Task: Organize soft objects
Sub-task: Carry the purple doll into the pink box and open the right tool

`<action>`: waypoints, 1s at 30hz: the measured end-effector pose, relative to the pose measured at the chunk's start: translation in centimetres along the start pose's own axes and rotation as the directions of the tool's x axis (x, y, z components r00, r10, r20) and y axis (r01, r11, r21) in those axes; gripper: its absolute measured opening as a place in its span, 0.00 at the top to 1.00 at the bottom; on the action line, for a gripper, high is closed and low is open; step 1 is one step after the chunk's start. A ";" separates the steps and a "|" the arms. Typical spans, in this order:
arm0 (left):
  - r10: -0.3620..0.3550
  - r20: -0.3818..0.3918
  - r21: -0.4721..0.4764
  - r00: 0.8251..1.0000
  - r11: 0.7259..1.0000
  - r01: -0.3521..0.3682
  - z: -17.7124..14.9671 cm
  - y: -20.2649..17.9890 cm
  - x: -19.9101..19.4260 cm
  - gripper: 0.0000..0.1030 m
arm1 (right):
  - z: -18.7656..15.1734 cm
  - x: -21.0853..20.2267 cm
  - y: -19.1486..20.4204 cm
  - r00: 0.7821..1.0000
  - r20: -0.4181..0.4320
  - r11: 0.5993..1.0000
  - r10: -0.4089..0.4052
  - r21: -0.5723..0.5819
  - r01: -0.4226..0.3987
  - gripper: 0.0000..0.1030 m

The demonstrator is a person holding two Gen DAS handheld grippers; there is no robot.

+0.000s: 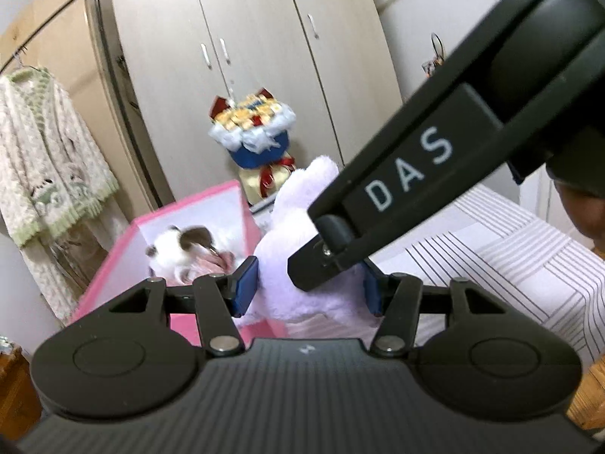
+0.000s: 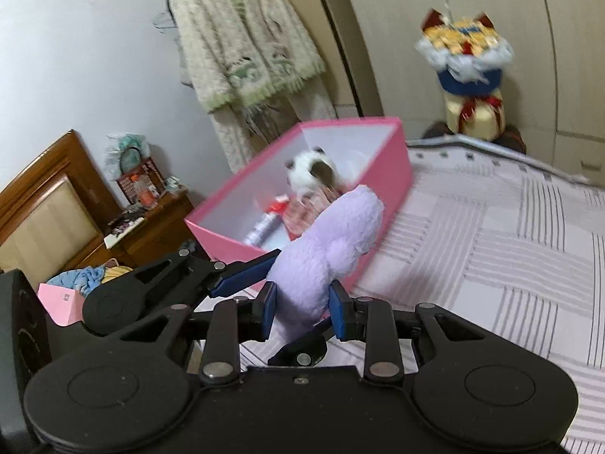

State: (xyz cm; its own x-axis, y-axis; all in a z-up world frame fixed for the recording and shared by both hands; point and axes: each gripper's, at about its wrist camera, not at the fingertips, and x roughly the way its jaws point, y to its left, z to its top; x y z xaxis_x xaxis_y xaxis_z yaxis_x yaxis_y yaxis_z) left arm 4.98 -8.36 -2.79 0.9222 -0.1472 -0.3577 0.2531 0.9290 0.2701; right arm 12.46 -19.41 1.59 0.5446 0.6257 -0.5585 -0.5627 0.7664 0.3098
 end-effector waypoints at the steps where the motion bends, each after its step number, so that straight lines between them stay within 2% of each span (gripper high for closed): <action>1: 0.004 0.011 0.000 1.000 1.000 -0.004 0.4 0.6 0.0 0.47 | 0.3 -0.1 0.4 1.000 0.010 1.000 0.001 -0.008 -0.001 0.67; 6: 0.043 0.061 -0.006 0.997 0.999 -0.043 1.5 3.2 0.3 0.47 | 3.0 0.5 1.7 0.998 0.043 0.999 0.036 -0.031 -0.035 0.67; 10: 0.071 0.070 -0.042 0.995 0.997 -0.068 2.1 5.7 2.2 0.47 | 5.2 2.6 2.4 0.996 0.057 0.996 0.067 -0.066 -0.063 0.67; 15: 0.111 0.045 -0.066 0.993 0.992 -0.108 2.1 8.7 4.9 0.47 | 7.6 6.6 1.6 0.989 0.065 0.991 0.130 -0.053 -0.127 0.67; 21: 0.114 -0.022 -0.099 0.993 0.988 -0.116 1.6 12.4 9.1 0.47 | 9.7 12.1 -0.1 0.983 0.039 0.983 0.182 -0.016 -0.181 0.67; 24: 0.090 -0.056 -0.122 0.994 0.988 -0.096 1.5 14.2 10.9 0.47 | 10.5 14.7 -0.7 0.983 0.009 0.983 0.182 -0.012 -0.182 0.67; 28: -0.017 -0.094 -0.194 0.995 0.981 -0.001 1.7 16.0 12.7 0.47 | 11.0 17.5 -0.7 0.994 -0.027 0.992 0.104 -0.075 -0.106 0.69; 30: -0.029 -0.104 -0.183 0.994 0.983 0.010 1.8 16.0 13.2 0.47 | 11.3 18.2 -1.1 0.995 -0.032 0.993 0.097 -0.070 -0.099 0.69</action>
State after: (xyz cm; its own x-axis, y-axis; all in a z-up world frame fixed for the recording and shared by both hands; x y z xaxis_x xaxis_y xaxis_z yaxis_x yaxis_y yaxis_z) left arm 21.77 3.96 -1.55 0.8790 -0.1383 -0.4562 0.2044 0.9739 0.0986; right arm 29.99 -7.17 -0.27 0.4674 0.6919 -0.5502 -0.6560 0.6887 0.3088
